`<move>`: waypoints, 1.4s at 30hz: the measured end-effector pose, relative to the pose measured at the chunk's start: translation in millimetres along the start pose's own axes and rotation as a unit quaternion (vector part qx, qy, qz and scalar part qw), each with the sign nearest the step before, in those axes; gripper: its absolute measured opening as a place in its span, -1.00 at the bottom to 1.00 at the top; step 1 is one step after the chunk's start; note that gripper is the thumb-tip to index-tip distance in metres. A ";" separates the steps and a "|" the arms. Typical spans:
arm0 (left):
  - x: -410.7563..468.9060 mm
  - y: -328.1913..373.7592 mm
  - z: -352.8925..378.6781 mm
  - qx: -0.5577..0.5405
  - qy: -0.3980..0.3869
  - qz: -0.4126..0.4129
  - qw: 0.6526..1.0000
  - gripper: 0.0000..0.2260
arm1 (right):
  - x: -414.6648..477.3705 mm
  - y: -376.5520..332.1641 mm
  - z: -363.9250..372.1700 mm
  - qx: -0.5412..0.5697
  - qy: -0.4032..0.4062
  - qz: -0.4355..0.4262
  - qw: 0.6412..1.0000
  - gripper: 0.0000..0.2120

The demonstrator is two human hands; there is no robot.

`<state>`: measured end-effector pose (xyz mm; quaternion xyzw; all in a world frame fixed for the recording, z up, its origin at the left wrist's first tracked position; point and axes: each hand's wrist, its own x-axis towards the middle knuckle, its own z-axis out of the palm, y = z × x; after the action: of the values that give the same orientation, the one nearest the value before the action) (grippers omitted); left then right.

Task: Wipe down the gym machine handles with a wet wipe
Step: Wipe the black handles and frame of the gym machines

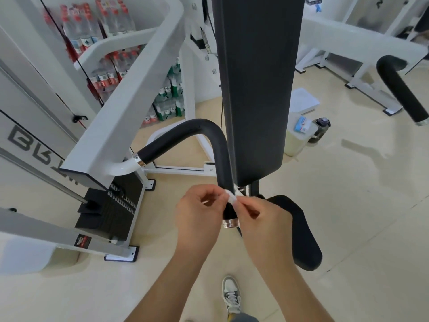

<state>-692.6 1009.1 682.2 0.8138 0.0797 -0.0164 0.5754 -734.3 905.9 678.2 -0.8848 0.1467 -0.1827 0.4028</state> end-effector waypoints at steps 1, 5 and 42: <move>3.0 3.7 1.6 0.028 0.002 0.027 0.999 -0.86 | 5.1 -0.8 0.0 0.004 -0.007 0.008 1.000 -0.88; 11.1 12.1 6.3 0.044 0.008 0.096 0.994 -0.84 | 38.6 -9.6 4.6 0.073 -0.077 0.070 0.992 -0.80; -4.4 7.6 1.8 0.114 -0.085 0.015 0.990 -0.44 | 77.3 0.1 9.9 0.073 -0.057 -0.117 0.989 -0.96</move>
<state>-695.7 1004.5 689.2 0.8710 0.0158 -0.0859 0.4835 -661.2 881.0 688.0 -0.8732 0.0054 -0.1877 0.4497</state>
